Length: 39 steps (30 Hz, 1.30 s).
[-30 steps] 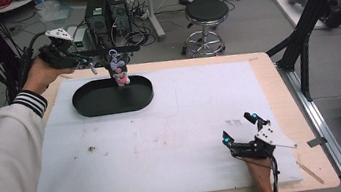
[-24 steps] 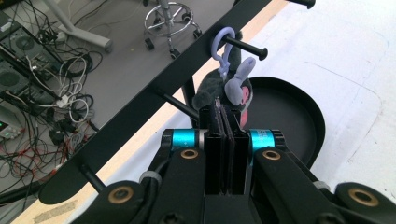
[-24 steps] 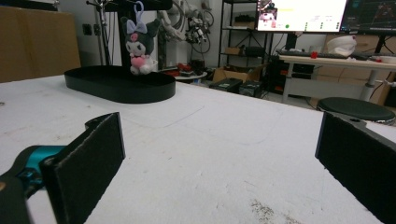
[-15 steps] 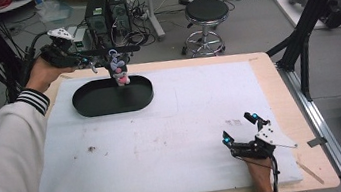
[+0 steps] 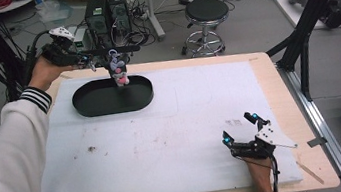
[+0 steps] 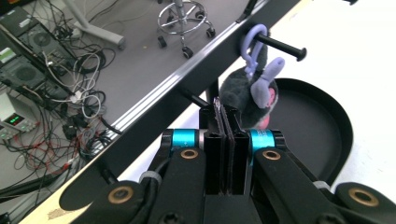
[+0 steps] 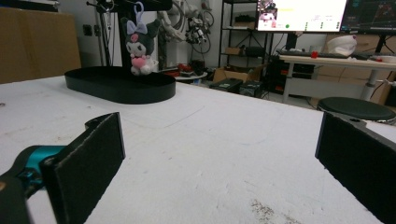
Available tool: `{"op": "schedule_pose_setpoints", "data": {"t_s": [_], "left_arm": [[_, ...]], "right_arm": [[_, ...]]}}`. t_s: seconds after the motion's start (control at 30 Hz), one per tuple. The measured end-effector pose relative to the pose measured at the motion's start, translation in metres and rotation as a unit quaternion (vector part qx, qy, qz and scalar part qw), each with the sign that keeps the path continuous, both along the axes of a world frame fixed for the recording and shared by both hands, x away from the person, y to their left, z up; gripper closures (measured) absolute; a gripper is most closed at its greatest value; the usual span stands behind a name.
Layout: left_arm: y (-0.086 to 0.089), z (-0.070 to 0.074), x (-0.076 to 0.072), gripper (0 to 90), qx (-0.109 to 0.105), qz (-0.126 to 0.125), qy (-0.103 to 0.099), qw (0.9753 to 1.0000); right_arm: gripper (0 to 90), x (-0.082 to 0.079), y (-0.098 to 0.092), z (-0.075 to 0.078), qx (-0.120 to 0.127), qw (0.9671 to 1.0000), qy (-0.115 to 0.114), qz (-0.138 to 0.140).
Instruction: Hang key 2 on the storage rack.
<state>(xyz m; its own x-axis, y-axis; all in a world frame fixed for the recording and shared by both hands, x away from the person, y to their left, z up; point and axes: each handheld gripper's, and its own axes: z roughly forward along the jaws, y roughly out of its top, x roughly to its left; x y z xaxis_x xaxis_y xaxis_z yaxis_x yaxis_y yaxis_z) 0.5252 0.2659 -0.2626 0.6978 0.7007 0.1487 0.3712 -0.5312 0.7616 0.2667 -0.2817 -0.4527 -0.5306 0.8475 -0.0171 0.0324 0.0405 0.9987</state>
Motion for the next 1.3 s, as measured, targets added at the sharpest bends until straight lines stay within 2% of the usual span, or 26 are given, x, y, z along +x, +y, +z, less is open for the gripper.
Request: {"op": "schedule_pose_setpoints", "data": {"t_s": [0.4, 0.6, 0.63, 0.7, 0.77, 0.83, 0.87, 0.93, 0.97, 1.0, 1.03, 1.1, 1.17, 1.2, 1.23, 1.27, 1.3], "left_arm": [[-0.001, -0.004, 0.007, 88.1, -0.002, 0.012, -0.011, 0.9999], [-0.001, -0.003, 0.007, 87.1, -0.018, 0.016, -0.027, 0.9994], [-0.001, -0.001, 0.007, 84.7, -0.021, 0.021, -0.034, 0.999], [0.0, 0.0, 0.007, 81.5, -0.029, 0.022, -0.036, 0.9987], [0.0, 0.0, 0.006, 76.0, -0.025, 0.025, -0.039, 0.9986], [0.0, 0.001, 0.005, 66.7, -0.025, 0.026, -0.043, 0.9984], [0.001, 0.001, 0.004, 64.3, -0.027, 0.026, -0.049, 0.9981], [0.0, 0.004, 0.001, 51.2, -0.044, 0.03, -0.058, 0.9969], [0.0, 0.005, -0.001, 41.6, -0.054, 0.022, -0.059, 0.9966], [0.0, 0.006, -0.003, 36.5, -0.067, 0.005, -0.058, 0.996], [-0.001, 0.007, -0.005, 30.7, -0.076, -0.011, -0.052, 0.9956], [-0.002, 0.007, -0.01, 16.7, -0.09, -0.026, -0.038, 0.9949], [-0.001, 0.006, -0.018, 16.4, -0.109, -0.04, -0.052, 0.9919], [0.0, 0.005, -0.022, 16.8, -0.125, -0.042, -0.062, 0.9894], [0.002, 0.004, -0.027, 18.3, -0.135, -0.036, -0.071, 0.9876], [0.003, 0.003, -0.032, 18.1, -0.134, -0.018, -0.084, 0.9873], [0.005, 0.003, -0.037, 14.9, -0.138, -0.016, -0.09, 0.9862]], "right_arm": [[0.6, 0.0, 0.0, 0.0, 0.0, 1.0, 0.0, 0.001], [0.6, 0.0, 0.0, 0.0, 0.001, 1.0, 0.002, 0.0], [0.6, 0.0, 0.0, 0.0, 0.0, 1.0, 0.0, 0.001], [0.6, 0.0, 0.0, 0.0, 0.002, 1.0, 0.002, 0.0], [0.6, 0.0, 0.0, 0.0, 0.0, 1.0, -0.001, 0.001], [0.6, 0.0, 0.0, 0.0, 0.0, 1.0, -0.001, 0.001], [0.6, 0.0, 0.0, 0.0, 0.0, 1.0, -0.001, 0.0], [0.6, 0.0, 0.0, 0.0, 0.0, 1.0, -0.001, 0.0], [0.6, 0.0, 0.0, 0.0, -0.001, 1.0, -0.001, 0.0], [0.6, 0.0, 0.0, 0.0, 0.0, 1.0, -0.001, 0.0], [0.6, 0.0, 0.0, 0.0, -0.001, 1.0, -0.002, 0.0], [0.6, 0.0, 0.0, 0.0, -0.001, 1.0, -0.001, 0.0], [0.6, 0.0, 0.0, 0.0, -0.001, 1.0, -0.002, 0.001], [0.6, 0.0, 0.0, 0.0, -0.001, 1.0, -0.001, 0.0], [0.6, 0.0, 0.0, 0.0, -0.002, 1.0, -0.003, 0.001], [0.6, 0.0, 0.0, 0.0, -0.006, 1.0, -0.006, 0.001], [0.6, -0.001, 0.001, 0.0, -0.005, 1.0, -0.002, 0.002]]}}
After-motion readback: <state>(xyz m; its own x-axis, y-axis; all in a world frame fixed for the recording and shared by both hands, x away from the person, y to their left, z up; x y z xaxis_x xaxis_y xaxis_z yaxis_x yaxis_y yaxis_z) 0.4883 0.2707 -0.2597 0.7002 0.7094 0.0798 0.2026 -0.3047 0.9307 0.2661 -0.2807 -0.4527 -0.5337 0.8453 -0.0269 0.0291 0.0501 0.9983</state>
